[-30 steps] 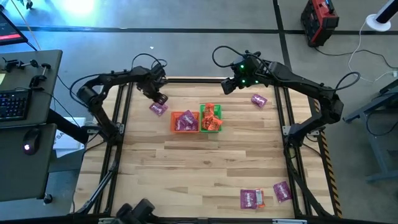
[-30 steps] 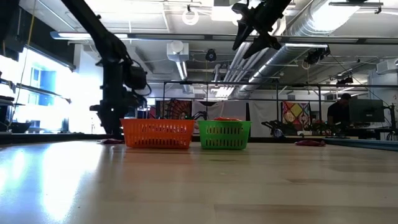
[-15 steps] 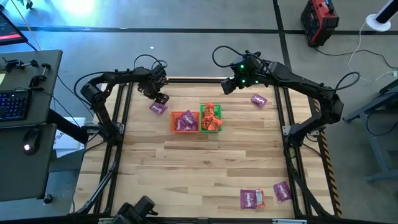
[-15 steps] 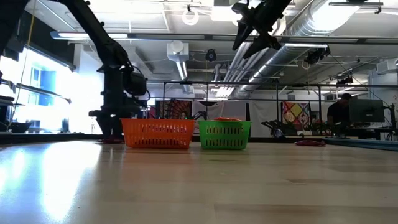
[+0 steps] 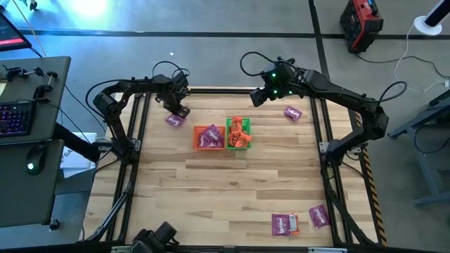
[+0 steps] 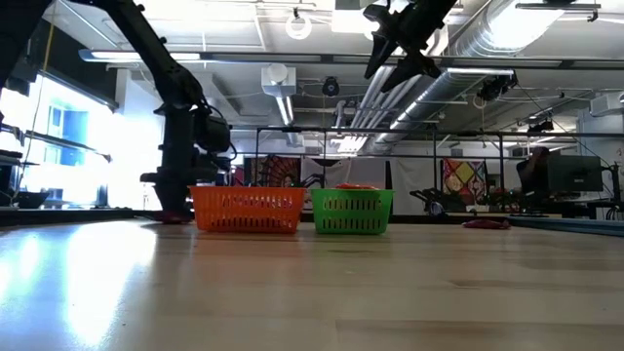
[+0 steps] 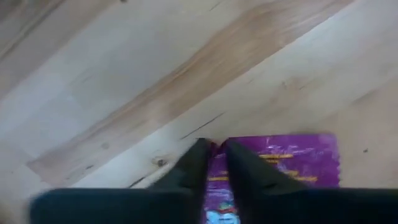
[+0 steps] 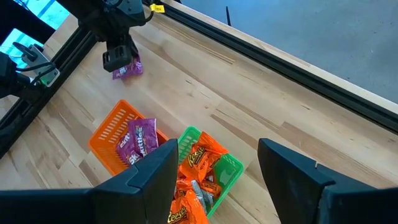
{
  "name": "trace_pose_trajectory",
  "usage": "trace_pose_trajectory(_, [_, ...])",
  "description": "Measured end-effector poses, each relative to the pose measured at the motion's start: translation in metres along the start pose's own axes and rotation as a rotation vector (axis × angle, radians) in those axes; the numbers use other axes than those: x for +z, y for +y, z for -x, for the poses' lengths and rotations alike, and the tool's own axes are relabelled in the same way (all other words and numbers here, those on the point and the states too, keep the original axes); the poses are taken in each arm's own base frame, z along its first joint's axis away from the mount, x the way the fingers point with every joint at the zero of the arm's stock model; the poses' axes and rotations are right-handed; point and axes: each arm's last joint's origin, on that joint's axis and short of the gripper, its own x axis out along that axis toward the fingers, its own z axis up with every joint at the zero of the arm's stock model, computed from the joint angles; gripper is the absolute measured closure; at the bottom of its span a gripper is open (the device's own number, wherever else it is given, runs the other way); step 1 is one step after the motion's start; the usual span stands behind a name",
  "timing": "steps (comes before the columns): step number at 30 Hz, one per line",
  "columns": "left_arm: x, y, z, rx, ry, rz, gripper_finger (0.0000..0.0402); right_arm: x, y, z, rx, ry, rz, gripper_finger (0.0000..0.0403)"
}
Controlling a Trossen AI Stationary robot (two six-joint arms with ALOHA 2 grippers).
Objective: Sort candy by brand, put in halloween buckets
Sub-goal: Put the violet candy into the orange bin
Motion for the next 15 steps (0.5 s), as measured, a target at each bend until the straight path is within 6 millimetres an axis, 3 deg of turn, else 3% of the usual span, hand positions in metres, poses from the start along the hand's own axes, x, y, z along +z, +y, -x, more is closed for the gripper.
trace_pose_trajectory(2, [0.000,0.000,0.000,0.006,0.003,-0.013,0.0388,0.000,0.000,0.000,0.000,0.000,0.000,0.0187])
trace_pose_trajectory(8, [-0.004,0.003,0.013,0.012,-0.041,-0.016,0.0401,-0.002,-0.001,0.000,-0.011,0.022,0.000,0.0187])
trace_pose_trajectory(15, [-0.016,0.001,0.066,0.006,-0.223,-0.034,0.0401,-0.003,-0.001,0.000,-0.014,0.026,0.002,0.0187])
